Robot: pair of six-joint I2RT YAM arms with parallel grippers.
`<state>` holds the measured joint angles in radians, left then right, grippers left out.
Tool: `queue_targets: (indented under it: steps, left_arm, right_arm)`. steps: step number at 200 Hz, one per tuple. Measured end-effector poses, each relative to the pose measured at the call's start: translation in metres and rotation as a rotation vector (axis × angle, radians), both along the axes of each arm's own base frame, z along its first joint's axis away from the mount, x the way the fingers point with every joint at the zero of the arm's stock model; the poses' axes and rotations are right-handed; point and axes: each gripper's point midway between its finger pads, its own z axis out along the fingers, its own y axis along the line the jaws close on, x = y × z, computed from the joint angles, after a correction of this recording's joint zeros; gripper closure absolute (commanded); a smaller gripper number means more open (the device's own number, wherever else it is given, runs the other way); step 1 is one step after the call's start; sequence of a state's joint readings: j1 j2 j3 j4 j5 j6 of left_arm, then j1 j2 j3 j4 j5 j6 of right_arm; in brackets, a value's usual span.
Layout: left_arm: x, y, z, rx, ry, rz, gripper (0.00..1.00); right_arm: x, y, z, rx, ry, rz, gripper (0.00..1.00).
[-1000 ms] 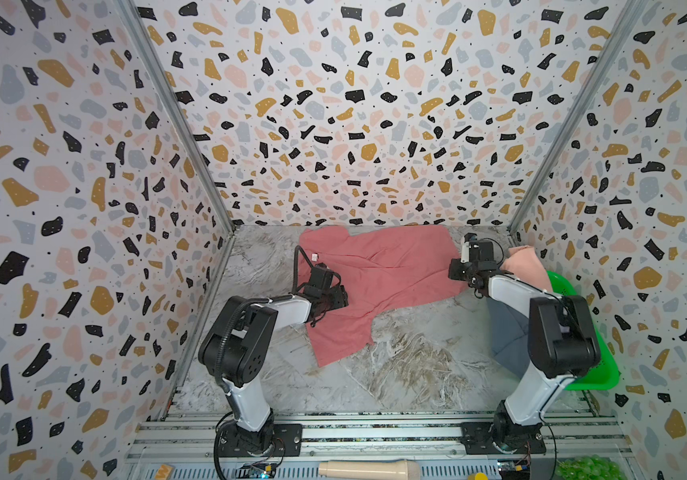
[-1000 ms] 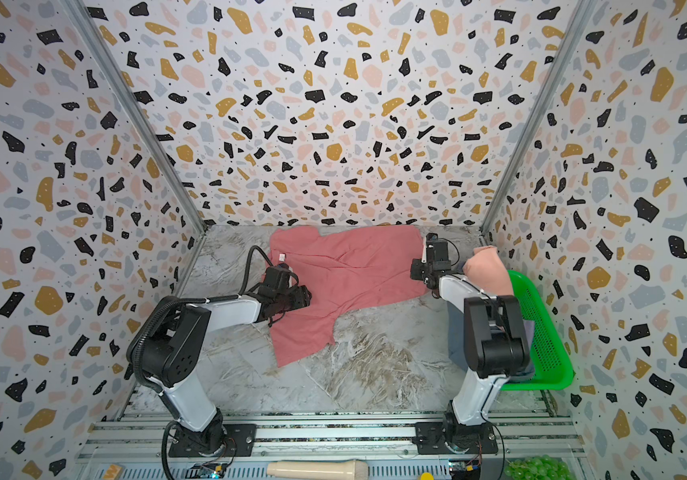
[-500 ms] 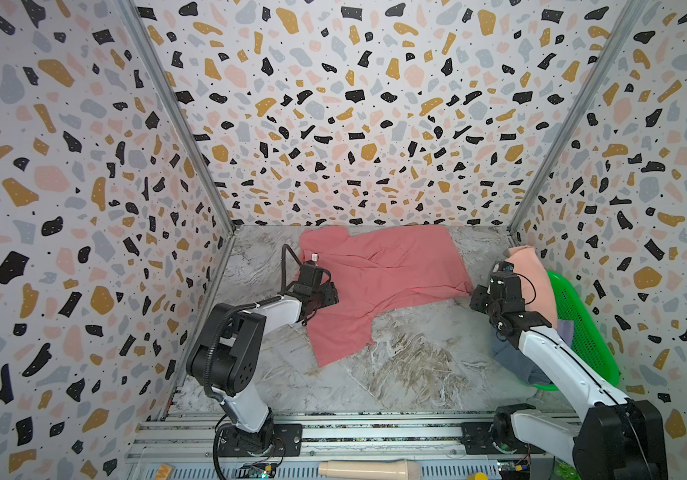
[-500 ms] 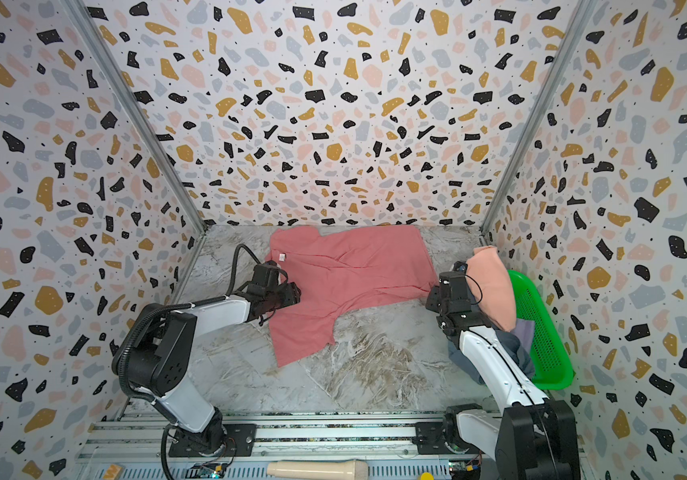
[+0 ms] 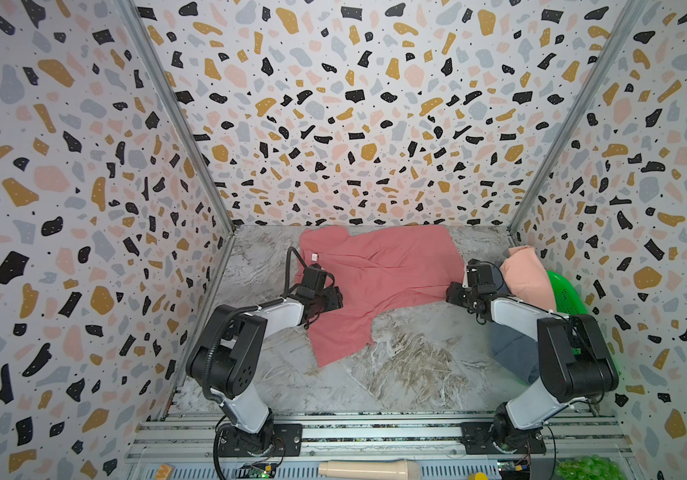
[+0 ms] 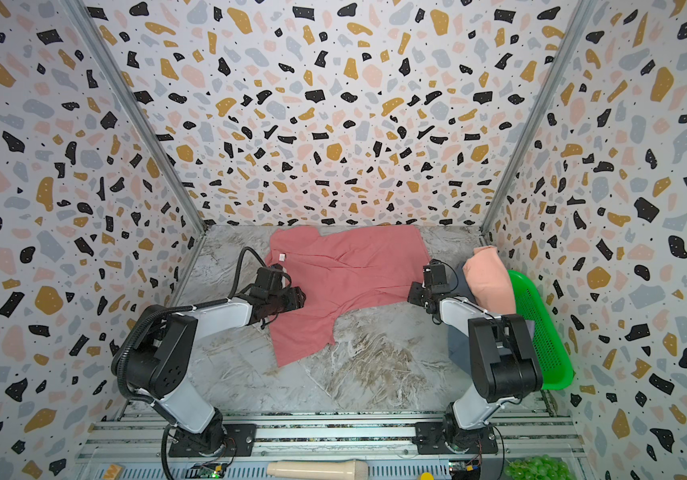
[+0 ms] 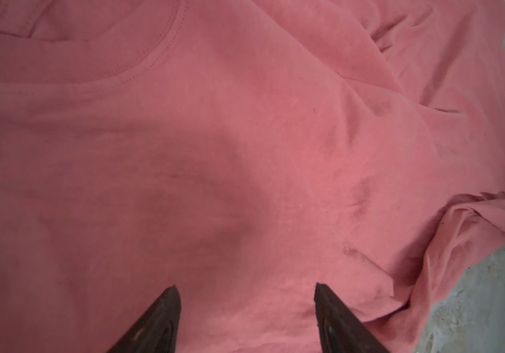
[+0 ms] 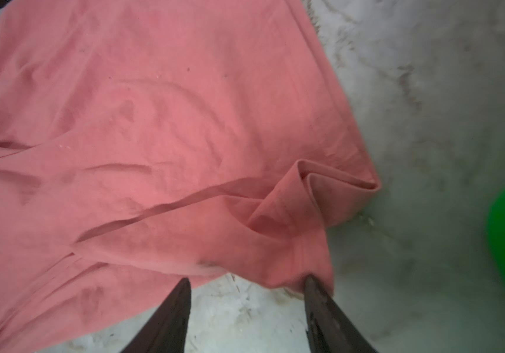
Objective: Fold and stack the t-shirts
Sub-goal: 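Grasp the shirt hem corners nearest the robot with both grippers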
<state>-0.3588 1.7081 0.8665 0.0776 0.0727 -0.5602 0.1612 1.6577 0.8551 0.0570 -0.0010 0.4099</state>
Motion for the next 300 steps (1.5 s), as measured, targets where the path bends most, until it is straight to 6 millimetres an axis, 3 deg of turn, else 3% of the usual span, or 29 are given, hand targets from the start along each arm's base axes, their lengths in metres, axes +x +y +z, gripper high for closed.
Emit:
queue_targets:
  steps: [28, 60, 82, 114, 126, 142, 174, 193, 233, 237, 264, 288, 300]
  left_arm:
    - [0.006, 0.006, -0.014, -0.007, 0.016, 0.035, 0.31]
    - [0.021, 0.022, -0.014, -0.056, -0.007, 0.102, 0.3]
    - [0.032, 0.048, -0.014, -0.097, -0.03, 0.172, 0.31]
    - [0.043, 0.081, -0.013, -0.11, -0.054, 0.251, 0.31]
    - [0.045, 0.085, -0.013, -0.108, -0.055, 0.262, 0.31]
    - [0.045, 0.087, -0.012, -0.106, -0.051, 0.263, 0.31]
    - [0.035, 0.085, -0.009, -0.108, -0.02, 0.252, 0.31]
    - [0.024, 0.082, 0.0, -0.113, -0.01, 0.239, 0.31]
    - [0.019, 0.067, 0.04, -0.139, -0.083, 0.195, 0.3]
    - [0.019, 0.066, 0.043, -0.141, -0.088, 0.191, 0.31]
    - [0.017, 0.062, 0.05, -0.143, -0.104, 0.176, 0.31]
    - [0.013, 0.064, 0.046, -0.126, -0.089, 0.176, 0.3]
    - [0.01, 0.066, 0.043, -0.114, -0.079, 0.182, 0.31]
  right_arm:
    - [0.016, 0.011, -0.014, -0.009, 0.025, 0.059, 0.54]
    - [0.003, 0.012, -0.025, -0.032, 0.082, 0.084, 0.66]
    - [-0.022, 0.005, -0.03, -0.046, 0.121, 0.069, 0.74]
    - [-0.075, -0.009, -0.028, -0.059, 0.18, 0.024, 0.8]
    - [-0.084, -0.014, -0.018, -0.064, 0.169, 0.009, 0.73]
    - [-0.085, -0.015, 0.004, -0.05, 0.107, -0.007, 0.45]
    - [-0.068, 0.0, 0.041, 0.05, -0.035, 0.023, 0.41]
    - [-0.057, 0.014, 0.037, 0.102, -0.038, 0.048, 0.42]
    - [-0.038, 0.031, 0.002, 0.121, 0.028, 0.069, 0.44]
    - [-0.037, 0.032, -0.001, 0.121, 0.032, 0.071, 0.46]
    - [-0.032, 0.035, -0.016, 0.115, 0.054, 0.08, 0.82]
    - [-0.025, 0.036, -0.012, 0.112, 0.032, 0.074, 0.99]
    - [-0.023, 0.036, -0.007, 0.104, 0.015, 0.077, 1.0]
